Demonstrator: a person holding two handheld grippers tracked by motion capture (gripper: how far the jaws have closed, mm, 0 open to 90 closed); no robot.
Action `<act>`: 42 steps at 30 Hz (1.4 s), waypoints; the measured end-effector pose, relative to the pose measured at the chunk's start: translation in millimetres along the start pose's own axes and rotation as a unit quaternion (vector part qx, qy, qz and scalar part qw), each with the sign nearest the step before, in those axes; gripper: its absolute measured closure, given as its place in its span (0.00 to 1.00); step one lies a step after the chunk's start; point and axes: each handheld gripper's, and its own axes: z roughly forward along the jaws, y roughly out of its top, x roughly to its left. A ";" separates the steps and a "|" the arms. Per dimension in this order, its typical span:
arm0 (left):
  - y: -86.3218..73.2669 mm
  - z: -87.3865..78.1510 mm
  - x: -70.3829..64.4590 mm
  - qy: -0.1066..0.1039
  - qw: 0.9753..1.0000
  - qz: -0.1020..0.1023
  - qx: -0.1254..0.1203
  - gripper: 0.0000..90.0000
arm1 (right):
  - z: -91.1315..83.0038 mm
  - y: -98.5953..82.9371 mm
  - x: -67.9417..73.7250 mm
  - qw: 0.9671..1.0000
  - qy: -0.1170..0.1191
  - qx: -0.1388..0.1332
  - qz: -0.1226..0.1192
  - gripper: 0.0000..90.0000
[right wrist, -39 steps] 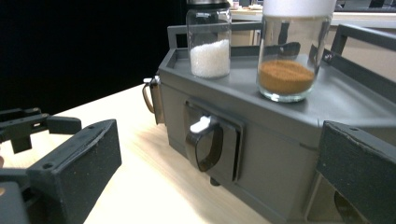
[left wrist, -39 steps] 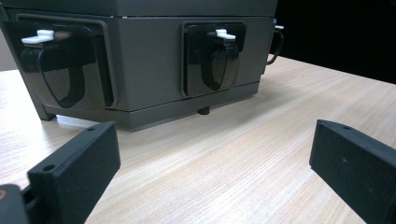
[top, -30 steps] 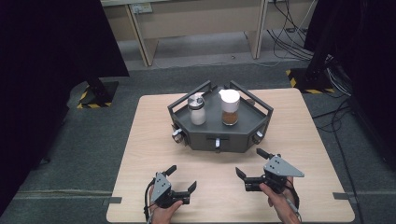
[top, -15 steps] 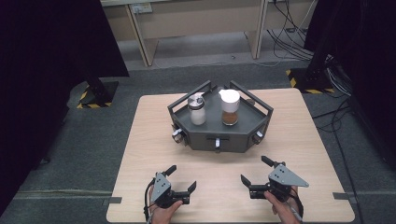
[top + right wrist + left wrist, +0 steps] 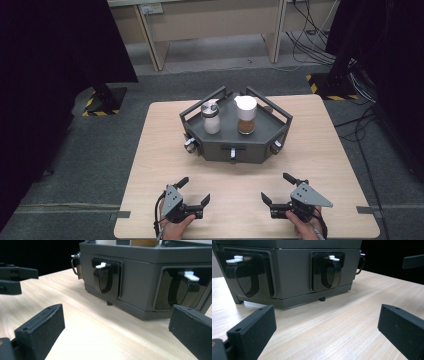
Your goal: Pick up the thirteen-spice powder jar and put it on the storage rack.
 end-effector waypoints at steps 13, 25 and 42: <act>-0.1 -0.2 -0.3 -0.001 1.000 0.000 -0.001 0.01 | -2.1 -7.8 -0.9 1.000 -0.003 0.007 0.003 0.01; -0.2 -0.1 -0.5 -0.001 1.000 0.001 -0.002 0.01 | -2.9 -8.9 -1.2 1.000 -0.005 0.005 0.002 0.01; -0.3 -0.2 -0.3 -0.001 1.000 0.000 -0.002 0.01 | -2.7 -9.2 -1.5 1.000 -0.004 0.007 0.004 0.01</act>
